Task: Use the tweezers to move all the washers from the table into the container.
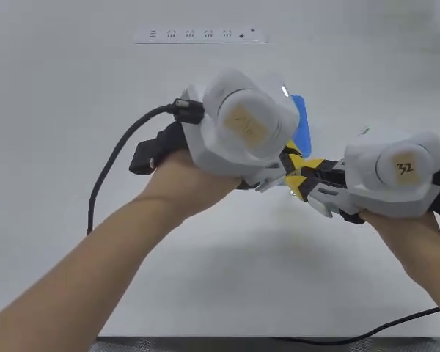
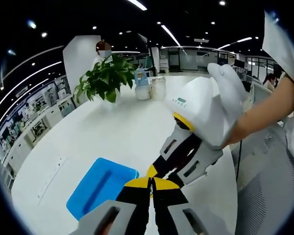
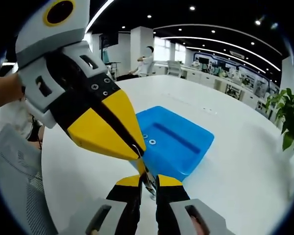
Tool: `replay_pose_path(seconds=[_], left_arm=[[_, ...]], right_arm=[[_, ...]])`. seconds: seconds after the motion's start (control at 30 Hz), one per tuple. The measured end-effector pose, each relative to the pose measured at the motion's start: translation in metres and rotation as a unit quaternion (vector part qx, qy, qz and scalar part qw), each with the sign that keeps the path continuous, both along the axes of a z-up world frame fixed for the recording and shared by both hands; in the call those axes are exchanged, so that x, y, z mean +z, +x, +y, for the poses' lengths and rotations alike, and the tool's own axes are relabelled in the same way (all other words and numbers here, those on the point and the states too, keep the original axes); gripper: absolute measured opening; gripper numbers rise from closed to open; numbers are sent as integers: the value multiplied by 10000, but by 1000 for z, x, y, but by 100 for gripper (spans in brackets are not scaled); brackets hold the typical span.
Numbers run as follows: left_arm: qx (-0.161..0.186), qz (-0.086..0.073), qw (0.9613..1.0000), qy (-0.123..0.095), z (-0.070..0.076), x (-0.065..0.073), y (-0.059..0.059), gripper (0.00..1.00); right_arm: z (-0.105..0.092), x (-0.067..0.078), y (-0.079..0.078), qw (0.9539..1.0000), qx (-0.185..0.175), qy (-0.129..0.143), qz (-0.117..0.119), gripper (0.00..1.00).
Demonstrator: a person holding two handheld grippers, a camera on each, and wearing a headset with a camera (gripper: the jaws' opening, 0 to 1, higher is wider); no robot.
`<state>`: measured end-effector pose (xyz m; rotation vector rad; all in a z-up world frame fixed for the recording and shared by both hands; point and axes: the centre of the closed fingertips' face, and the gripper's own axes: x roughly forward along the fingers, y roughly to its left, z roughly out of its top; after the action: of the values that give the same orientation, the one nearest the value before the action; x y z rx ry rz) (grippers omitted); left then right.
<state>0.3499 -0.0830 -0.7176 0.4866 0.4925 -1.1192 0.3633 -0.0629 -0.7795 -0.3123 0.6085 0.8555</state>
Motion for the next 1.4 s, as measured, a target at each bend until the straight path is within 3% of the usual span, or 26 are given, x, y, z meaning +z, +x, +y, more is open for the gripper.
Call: replay_pose_path(seconds=[0.37, 0.57, 0.67, 0.7, 0.77, 1.0, 1.4], left_arm=[[26, -6, 10000, -10, 1, 0, 7, 0], [-3, 44, 10000, -19, 0, 0, 6, 0], [5, 47, 10000, -1, 1, 0, 8, 0], [12, 63, 10000, -28, 0, 1, 7, 0], [46, 46, 10000, -32, 1, 1, 8, 0], [66, 124, 9999, -100, 1, 1, 8, 0], [-44, 7, 9999, -90, 1, 13, 5, 0]], right_arm=[[-1, -1, 4, 10000, 1, 21, -12, 7], [-2, -1, 5, 9996, 260, 37, 42, 7], [0, -3, 6, 9988, 480, -88, 30, 7], [-1, -6, 5, 9981, 560, -255, 32, 7], [0, -6, 6, 9963, 724, -426, -179, 6], [-1, -5, 5, 9967, 643, -444, -201, 4], [1, 6, 5, 9958, 720, -500, -259, 3]])
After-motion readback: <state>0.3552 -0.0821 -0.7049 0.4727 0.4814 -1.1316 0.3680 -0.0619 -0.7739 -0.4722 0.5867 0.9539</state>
